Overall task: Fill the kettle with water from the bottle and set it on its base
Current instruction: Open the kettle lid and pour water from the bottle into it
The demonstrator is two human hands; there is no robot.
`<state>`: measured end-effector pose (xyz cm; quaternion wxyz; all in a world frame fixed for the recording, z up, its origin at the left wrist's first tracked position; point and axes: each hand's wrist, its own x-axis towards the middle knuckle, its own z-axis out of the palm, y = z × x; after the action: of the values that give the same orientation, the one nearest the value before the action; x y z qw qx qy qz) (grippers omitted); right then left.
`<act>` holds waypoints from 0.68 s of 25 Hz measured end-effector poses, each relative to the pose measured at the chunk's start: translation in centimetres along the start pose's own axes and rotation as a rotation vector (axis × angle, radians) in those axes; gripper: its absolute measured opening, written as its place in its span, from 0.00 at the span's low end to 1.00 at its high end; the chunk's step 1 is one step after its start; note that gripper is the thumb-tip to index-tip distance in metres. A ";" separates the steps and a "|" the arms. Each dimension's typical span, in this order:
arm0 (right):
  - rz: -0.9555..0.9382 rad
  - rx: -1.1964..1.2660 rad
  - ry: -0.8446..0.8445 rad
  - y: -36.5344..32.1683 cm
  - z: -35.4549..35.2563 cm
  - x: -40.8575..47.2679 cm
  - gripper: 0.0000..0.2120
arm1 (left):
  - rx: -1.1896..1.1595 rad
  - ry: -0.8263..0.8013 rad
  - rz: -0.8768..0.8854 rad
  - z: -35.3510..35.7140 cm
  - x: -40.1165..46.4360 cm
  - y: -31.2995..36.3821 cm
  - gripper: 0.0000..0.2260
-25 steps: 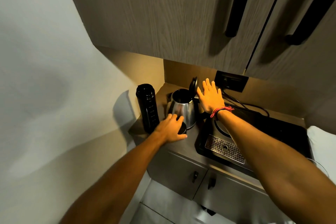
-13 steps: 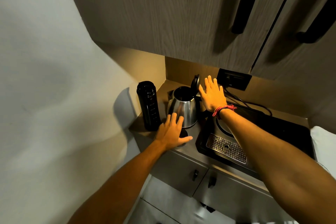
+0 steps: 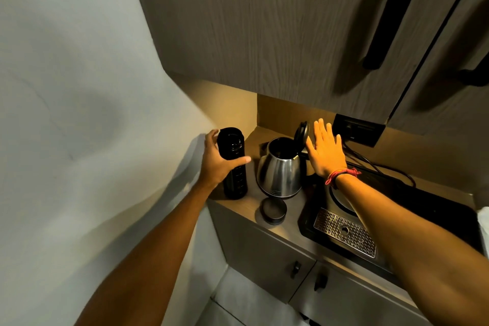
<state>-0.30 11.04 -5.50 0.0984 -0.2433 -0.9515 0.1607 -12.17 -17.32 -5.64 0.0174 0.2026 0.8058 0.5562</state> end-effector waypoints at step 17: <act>0.042 0.019 0.011 0.4 0.2 0.0 0.35 | 0.300 -0.078 0.020 3.6 0.2 0.4 0.27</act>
<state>-0.13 11.31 -5.87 0.1026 -0.2631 -0.9441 0.1702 -11.35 -13.88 -6.61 0.0127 0.2324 0.8765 0.4214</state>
